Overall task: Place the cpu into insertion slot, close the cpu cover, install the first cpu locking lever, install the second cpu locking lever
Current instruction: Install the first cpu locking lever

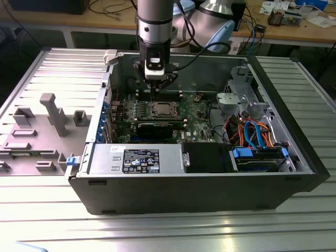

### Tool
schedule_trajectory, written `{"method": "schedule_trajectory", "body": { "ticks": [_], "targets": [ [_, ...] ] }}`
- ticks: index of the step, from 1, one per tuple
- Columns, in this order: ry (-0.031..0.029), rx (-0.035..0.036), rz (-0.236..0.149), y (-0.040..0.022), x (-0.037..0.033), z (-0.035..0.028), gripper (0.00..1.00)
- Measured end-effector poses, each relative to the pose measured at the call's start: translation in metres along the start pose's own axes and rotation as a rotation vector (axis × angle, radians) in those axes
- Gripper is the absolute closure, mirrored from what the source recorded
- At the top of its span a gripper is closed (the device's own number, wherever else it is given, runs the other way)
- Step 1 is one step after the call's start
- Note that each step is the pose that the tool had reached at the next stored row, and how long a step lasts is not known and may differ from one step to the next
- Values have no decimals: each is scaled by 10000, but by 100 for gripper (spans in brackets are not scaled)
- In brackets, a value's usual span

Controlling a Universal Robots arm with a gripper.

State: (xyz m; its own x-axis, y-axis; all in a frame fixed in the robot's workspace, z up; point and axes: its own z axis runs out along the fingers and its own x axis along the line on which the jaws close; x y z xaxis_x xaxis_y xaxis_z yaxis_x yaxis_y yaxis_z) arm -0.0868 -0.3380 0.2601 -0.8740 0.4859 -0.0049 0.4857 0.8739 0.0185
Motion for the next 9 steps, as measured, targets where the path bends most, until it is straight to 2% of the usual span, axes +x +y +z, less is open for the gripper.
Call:
{"method": "schedule_trajectory", "body": {
  "ticks": [9],
  "targets": [
    [21, -8, -1279, -1, 1, 0, 89]
  ]
}}
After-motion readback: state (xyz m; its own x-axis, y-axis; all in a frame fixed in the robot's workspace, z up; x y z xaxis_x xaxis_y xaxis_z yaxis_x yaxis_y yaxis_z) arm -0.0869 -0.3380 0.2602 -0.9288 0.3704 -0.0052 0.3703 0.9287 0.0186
